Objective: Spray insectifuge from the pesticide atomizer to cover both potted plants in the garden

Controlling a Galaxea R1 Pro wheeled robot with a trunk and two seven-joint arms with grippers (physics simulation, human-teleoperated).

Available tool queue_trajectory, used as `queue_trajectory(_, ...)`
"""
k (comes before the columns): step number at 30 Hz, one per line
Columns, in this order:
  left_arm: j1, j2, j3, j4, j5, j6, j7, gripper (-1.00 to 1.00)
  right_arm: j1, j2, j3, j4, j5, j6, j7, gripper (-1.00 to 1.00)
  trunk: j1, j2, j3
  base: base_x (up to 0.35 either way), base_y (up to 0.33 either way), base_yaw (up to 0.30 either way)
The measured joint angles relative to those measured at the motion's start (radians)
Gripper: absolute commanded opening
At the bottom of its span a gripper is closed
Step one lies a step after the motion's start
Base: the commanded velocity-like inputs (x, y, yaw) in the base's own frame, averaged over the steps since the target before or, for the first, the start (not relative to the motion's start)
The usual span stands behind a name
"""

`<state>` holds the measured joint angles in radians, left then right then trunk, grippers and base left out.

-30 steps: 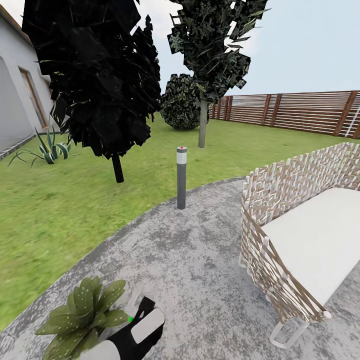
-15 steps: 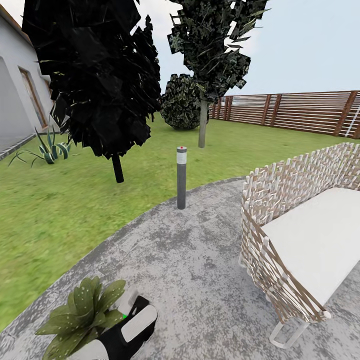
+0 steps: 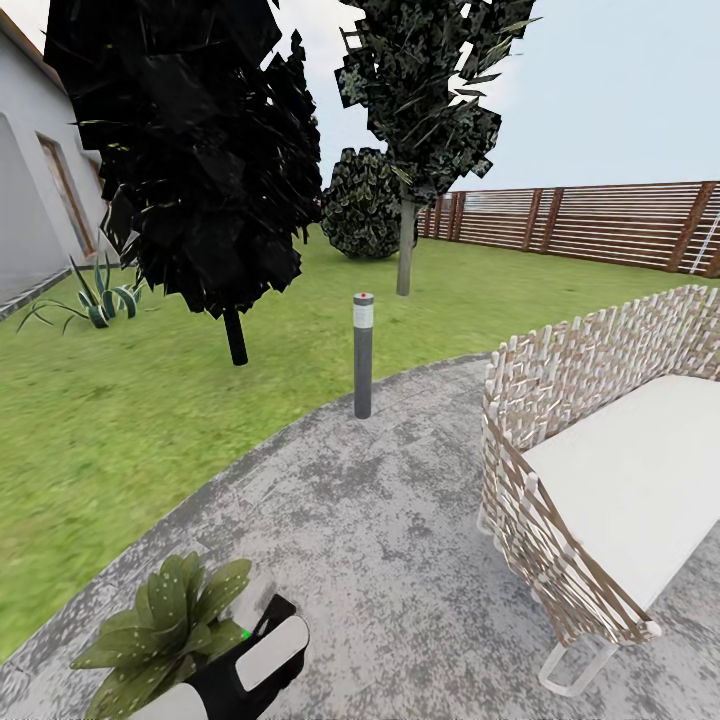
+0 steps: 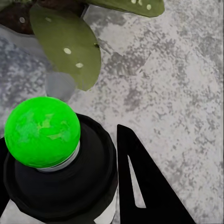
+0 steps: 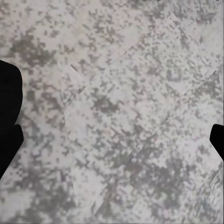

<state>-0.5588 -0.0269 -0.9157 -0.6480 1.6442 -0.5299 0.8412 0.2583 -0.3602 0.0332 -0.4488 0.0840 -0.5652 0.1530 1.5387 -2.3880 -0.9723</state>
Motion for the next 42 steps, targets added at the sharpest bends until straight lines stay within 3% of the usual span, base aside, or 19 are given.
queue_trajectory(3, 0.011, 0.017, 0.016, -0.001, 0.014, -0.012, 0.011, -1.0, 0.0, 0.0, 0.005, -0.001, 0.0, 0.004, -0.002, 1.0, 0.0, 0.0, 0.0, 0.0, 0.0, 0.0)
queue_trajectory(11, 0.01, 0.061, 0.022, -0.012, 0.006, 0.0, 0.005, -1.0, -0.002, 0.012, -0.002, 0.001, 0.003, 0.002, -0.006, 1.0, 0.0, 0.0, 0.0, 0.0, 0.0, 0.0)
queue_trajectory(27, 0.006, 0.074, 0.02, -0.076, 0.003, 0.012, 0.0, -1.0, -0.003, 0.012, -0.006, -0.001, -0.001, -0.001, -0.006, 1.0, 0.0, 0.0, 0.0, -0.292, -0.086, 0.0)
queue_trajectory(31, 0.017, 0.305, 0.004, -0.378, 0.003, 0.098, 0.0, -1.0, -0.002, 0.012, -0.006, 0.001, -0.003, 0.0, -0.006, 1.0, 0.0, 0.0, 0.0, -0.337, -0.006, 0.0)
queue_trajectory(32, 0.021, 0.343, -0.003, -0.426, 0.007, 0.109, 0.001, -1.0, -0.002, 0.012, -0.006, 0.001, -0.003, 0.0, -0.007, 1.0, 0.0, 0.0, 0.0, -0.335, 0.061, 0.0)
queue_trajectory(33, 0.027, 0.401, -0.023, -0.492, 0.008, 0.119, 0.001, -1.0, -0.003, 0.012, -0.006, 0.001, -0.003, 0.001, -0.007, 1.0, 0.0, 0.0, 0.0, -0.326, 0.101, 0.0)
queue_trajectory(35, 0.032, 0.466, -0.052, -0.534, 0.01, 0.128, 0.0, -1.0, -0.002, 0.012, -0.006, 0.001, -0.002, 0.001, -0.007, 1.0, 0.0, 0.0, 0.0, -0.264, 0.188, 0.0)
queue_trajectory(38, 0.034, 0.541, -0.097, -0.574, 0.009, 0.188, -0.036, -1.0, -0.003, 0.012, -0.007, 0.001, -0.004, 0.001, -0.007, 1.0, 0.0, 0.0, 0.0, -0.087, 0.296, 0.0)
queue_trajectory(40, 0.035, 0.604, -0.122, -0.613, 0.008, 0.246, -0.125, -1.0, -0.003, 0.012, -0.007, 0.001, -0.003, 0.001, -0.007, 1.0, 0.0, 0.0, 0.0, 0.018, 0.329, 0.0)
queue_trajectory(42, 0.035, 0.685, -0.161, -0.634, 0.007, 0.293, -0.282, -1.0, -0.003, 0.012, -0.007, 0.001, -0.003, 0.001, -0.007, 1.0, 0.0, 0.0, 0.0, 0.111, 0.327, 0.0)
